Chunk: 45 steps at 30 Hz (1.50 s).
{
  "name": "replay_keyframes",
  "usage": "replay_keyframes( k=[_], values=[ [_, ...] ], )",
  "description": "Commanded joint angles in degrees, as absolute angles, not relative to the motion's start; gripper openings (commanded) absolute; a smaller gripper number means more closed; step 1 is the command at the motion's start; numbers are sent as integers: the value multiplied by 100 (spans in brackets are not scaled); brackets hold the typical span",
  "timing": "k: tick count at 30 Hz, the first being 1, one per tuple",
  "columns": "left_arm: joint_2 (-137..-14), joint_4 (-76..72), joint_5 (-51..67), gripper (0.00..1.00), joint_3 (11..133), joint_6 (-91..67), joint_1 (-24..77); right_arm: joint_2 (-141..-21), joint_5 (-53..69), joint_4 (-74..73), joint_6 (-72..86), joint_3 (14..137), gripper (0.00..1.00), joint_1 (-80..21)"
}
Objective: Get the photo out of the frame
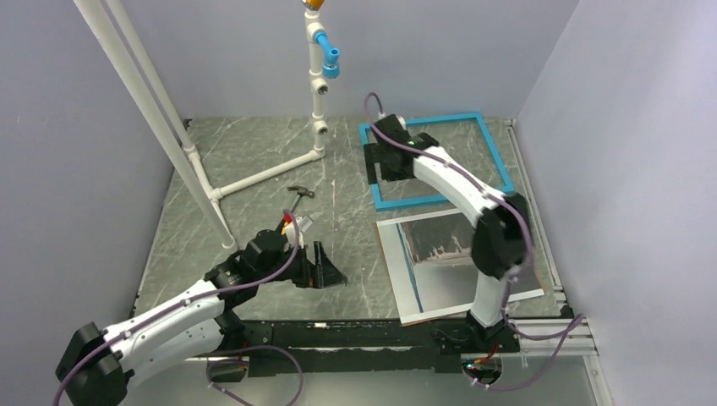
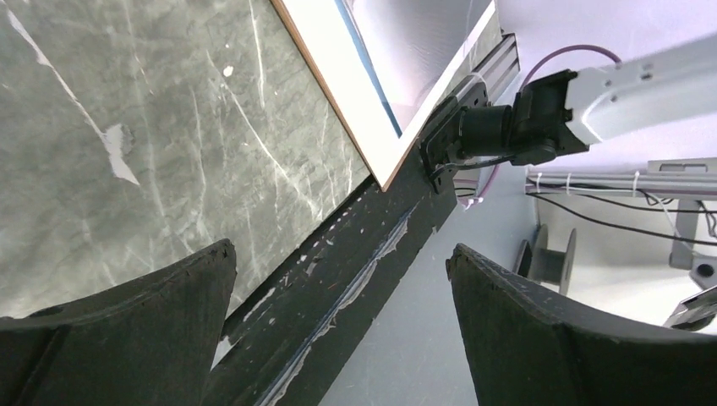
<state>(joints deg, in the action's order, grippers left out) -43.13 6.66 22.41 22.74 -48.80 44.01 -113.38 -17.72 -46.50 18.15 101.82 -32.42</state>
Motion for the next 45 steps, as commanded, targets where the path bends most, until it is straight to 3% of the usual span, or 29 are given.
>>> replay_keyframes(
  k=[1, 8, 18, 29, 45],
  values=[
    [-4846, -894, 1910, 98, 2103, -5719, 4738, -9488, -1060, -4129, 2626, 8269, 97, -3299],
    [-6648, -2661, 1026, 95, 2373, -6528, 5818, -7055, -861, -3902, 3403, 5519, 95, -3333],
    [-9375, -4730, 19, 93, 2789, -7651, 6414, -4684, -1275, -3988, 4521, 3706, 94, -3293],
    [-10332, -4986, -760, 95, 3139, -7749, 6318, -4748, -1195, -4013, 4812, 3402, 92, -3282],
    [-11075, -5916, 62, 94, 3476, -7555, 5473, -5185, -551, -3710, 4580, 3273, 91, -3282]
  ],
)
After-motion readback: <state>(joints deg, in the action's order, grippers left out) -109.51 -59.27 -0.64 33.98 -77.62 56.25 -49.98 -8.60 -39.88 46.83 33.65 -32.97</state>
